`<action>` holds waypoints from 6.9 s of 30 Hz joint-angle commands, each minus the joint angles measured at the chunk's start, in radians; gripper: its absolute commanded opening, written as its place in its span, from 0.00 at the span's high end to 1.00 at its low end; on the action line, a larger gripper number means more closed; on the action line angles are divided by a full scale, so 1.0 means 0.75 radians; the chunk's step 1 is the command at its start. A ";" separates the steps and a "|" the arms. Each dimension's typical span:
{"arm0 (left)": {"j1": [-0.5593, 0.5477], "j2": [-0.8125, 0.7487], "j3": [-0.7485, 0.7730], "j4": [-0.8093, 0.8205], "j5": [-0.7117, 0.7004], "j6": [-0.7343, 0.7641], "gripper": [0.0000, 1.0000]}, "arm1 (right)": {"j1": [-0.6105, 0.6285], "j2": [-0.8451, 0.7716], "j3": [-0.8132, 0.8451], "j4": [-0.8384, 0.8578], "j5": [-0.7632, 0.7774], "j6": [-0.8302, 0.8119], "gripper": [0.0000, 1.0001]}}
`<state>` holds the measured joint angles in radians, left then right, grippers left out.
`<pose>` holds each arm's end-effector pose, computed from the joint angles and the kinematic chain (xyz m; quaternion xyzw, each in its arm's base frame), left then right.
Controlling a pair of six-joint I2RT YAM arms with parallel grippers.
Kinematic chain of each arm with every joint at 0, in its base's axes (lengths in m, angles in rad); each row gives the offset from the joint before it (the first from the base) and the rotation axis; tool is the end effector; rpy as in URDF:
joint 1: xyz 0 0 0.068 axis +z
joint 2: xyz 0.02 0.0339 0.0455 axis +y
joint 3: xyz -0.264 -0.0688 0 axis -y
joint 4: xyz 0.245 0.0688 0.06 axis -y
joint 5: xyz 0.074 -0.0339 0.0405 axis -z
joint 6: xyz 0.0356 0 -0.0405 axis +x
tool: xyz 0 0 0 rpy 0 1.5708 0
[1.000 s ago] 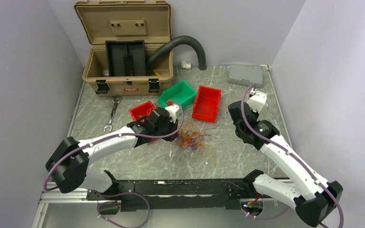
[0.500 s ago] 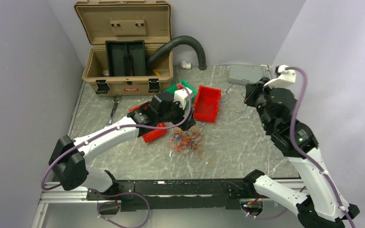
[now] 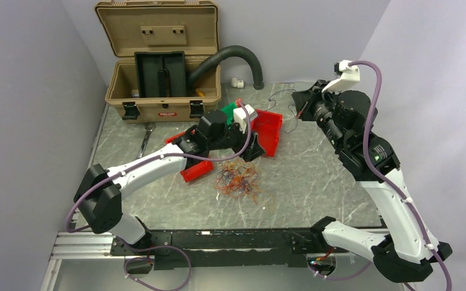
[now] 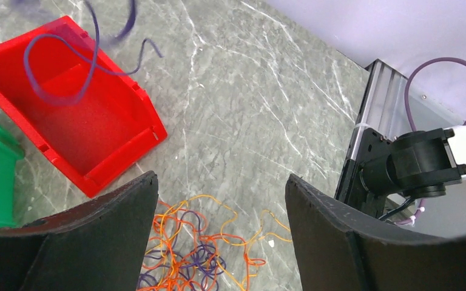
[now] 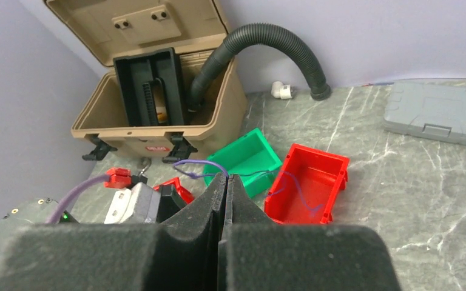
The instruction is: Untangle the cables
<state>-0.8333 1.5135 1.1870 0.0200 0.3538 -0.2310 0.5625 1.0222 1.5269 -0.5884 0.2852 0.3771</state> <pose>0.2320 -0.2737 0.3229 0.3349 0.7276 -0.4175 0.4292 0.1538 0.0851 0.5007 0.0283 0.7344 0.2101 0.6448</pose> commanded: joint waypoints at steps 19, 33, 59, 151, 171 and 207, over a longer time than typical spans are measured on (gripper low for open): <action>0.048 -0.064 -0.208 0.053 -0.199 -0.139 0.18 | -0.002 0.071 0.083 0.158 -0.044 0.038 1.00; 0.054 -0.216 -0.167 -0.295 -0.340 -0.197 0.18 | -0.002 0.197 0.005 0.374 0.243 -0.005 1.00; 0.057 -0.343 -0.225 -0.432 -0.372 -0.179 0.18 | -0.031 0.397 -0.046 0.438 0.307 -0.008 1.00; 0.094 -0.321 -0.262 -0.498 -0.428 -0.144 0.18 | -0.202 1.300 0.050 0.133 0.147 0.247 1.00; 0.137 -0.279 -0.309 -0.484 -0.394 -0.189 0.10 | -0.202 1.132 -0.030 0.130 0.066 0.133 0.73; 0.130 -0.285 -0.613 -0.246 -0.193 -0.371 0.10 | -0.118 -0.005 -1.322 0.604 -0.752 0.204 0.09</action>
<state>-0.7296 1.2922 0.7345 -0.2230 0.1692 -0.4843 0.4587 1.0321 0.5449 -0.2630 -0.2161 0.5037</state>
